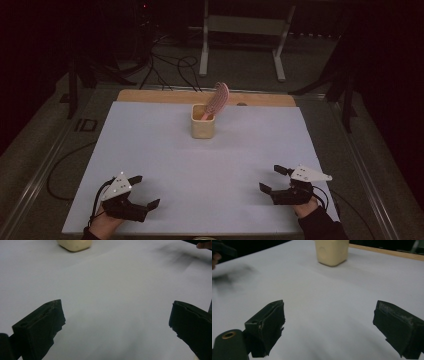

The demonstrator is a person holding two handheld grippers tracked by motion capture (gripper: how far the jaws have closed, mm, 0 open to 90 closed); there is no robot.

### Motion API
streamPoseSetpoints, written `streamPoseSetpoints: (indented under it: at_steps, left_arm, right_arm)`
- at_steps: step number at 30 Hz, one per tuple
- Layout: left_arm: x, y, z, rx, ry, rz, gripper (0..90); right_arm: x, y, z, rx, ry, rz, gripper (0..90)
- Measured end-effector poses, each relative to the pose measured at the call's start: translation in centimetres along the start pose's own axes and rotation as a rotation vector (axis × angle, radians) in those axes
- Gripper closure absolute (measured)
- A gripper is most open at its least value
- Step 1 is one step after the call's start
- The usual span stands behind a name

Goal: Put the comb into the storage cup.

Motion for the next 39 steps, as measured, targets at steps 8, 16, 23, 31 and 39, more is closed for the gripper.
streamPoseSetpoints:
  at_steps: [8, 16, 23, 31, 39]
  left_arm:
    - [0.1, 0.0, 0.0, 0.001, 0.001, 0.000, 0.4]
    - [0.1, 0.1, 0.0, 0.004, -0.001, 0.003, 0.4]
    - [0.0, 0.0, 0.0, 0.009, 0.000, 0.001, 0.4]
    - [0.1, 0.1, -0.1, 0.009, -0.002, 0.004, 0.4]
    - [0.1, 0.1, -0.1, 0.010, -0.001, 0.006, 0.4]
  right_arm:
    - [0.3, 1.5, -0.4, -0.004, 0.024, 0.025, 9.9]
    - [0.7, 1.3, -1.2, -0.001, 0.042, 0.014, 10.0]
    - [0.7, 1.1, -2.0, 0.020, 0.061, -0.004, 10.0]
    - [0.6, 1.1, -1.7, 0.015, 0.050, -0.003, 10.0]
    - [0.5, 1.2, -1.7, 0.020, 0.053, 0.001, 10.0]
Point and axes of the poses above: each handheld gripper's, and its own axes: x roughly forward along the jaws, y roughly out of its underside, z roughly to its left, the point moved 10 cm from there along x, roughly forward along the jaws, and after that the axes turned 14 degrees about -y, right-handed, at the moved point
